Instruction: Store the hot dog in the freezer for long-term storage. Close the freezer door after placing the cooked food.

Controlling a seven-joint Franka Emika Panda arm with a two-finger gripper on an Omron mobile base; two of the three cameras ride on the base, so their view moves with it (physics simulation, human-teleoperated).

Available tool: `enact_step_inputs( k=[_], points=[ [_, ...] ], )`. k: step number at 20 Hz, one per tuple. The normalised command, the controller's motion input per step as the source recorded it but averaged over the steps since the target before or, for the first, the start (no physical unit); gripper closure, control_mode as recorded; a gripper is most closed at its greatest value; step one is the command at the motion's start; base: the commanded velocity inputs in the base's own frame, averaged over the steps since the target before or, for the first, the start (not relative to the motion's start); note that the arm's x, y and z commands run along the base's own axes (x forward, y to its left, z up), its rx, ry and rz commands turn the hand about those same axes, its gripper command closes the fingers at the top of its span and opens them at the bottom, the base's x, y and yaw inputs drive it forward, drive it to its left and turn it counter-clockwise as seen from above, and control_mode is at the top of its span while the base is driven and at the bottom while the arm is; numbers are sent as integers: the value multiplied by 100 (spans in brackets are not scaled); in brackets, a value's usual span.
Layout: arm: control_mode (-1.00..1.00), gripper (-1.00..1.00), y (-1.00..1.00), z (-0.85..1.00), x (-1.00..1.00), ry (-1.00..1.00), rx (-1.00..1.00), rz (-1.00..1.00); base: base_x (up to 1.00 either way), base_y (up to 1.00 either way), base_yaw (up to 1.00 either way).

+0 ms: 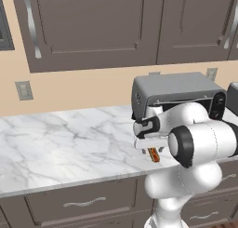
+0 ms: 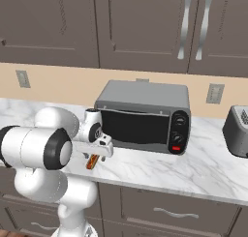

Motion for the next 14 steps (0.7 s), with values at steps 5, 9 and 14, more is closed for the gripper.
enact_step_inputs(
  k=[5,9,14],
  points=[
    [-100,-100,0,-27,1,0,0,0,0,0,0],
    [-100,-100,0,-18,0,0,0,0,0,0,0],
    [-100,-100,0,-19,0,0,0,0,0,0,0]
  ],
)
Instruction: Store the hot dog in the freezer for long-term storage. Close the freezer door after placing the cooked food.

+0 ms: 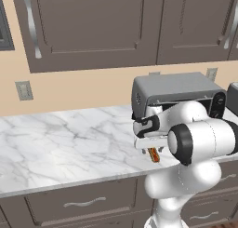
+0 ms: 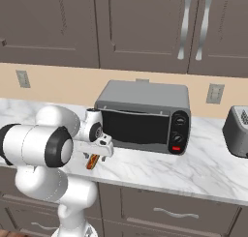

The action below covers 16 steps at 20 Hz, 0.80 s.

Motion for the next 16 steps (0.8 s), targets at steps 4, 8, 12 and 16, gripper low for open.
enact_step_inputs(
  k=[4,8,12,16],
  points=[
    [-100,100,0,-19,0,0,0,0,0,0,0],
    [-100,100,0,-8,0,0,0,0,0,0,0],
    [-100,100,0,0,0,0,0,-1,0,0,0],
    [-100,100,9,0,0,0,0,-4,0,0,0]
  ],
)
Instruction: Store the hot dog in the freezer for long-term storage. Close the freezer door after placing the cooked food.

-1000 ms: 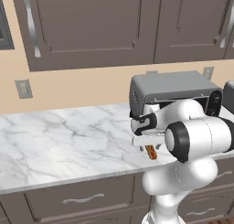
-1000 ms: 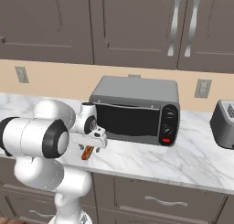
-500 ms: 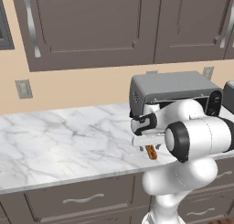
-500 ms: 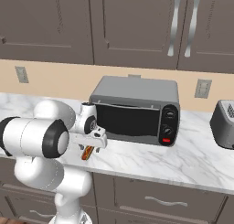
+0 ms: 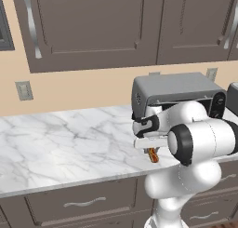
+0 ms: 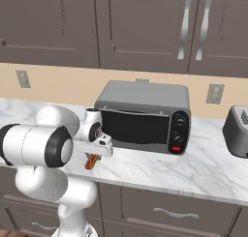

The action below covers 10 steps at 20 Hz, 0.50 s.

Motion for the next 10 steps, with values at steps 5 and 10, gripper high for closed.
enact_step_inputs(
  k=[5,10],
  points=[
    [-100,100,24,17,-31,1,0,-7,0,0,0],
    [-100,100,1,68,-65,1,0,-1,0,0,0]
  ],
)
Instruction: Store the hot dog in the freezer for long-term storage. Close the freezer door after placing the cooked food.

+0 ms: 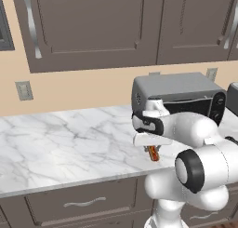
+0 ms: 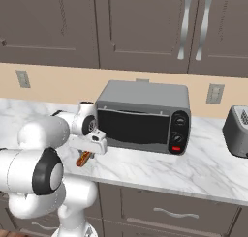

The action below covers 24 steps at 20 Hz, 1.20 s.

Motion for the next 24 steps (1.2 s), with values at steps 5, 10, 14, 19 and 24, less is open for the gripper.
enact_step_inputs(
  k=[5,10,14,19,24],
  points=[
    [-100,100,1,87,-57,0,0,0,0,0,0],
    [-100,100,0,73,-47,0,0,0,0,0,0],
    [-100,100,0,67,-18,0,0,0,0,0,0],
    [-100,100,0,60,-6,3,0,0,0,0,0],
    [-100,100,0,9,-4,12,0,0,0,0,0]
  ],
)
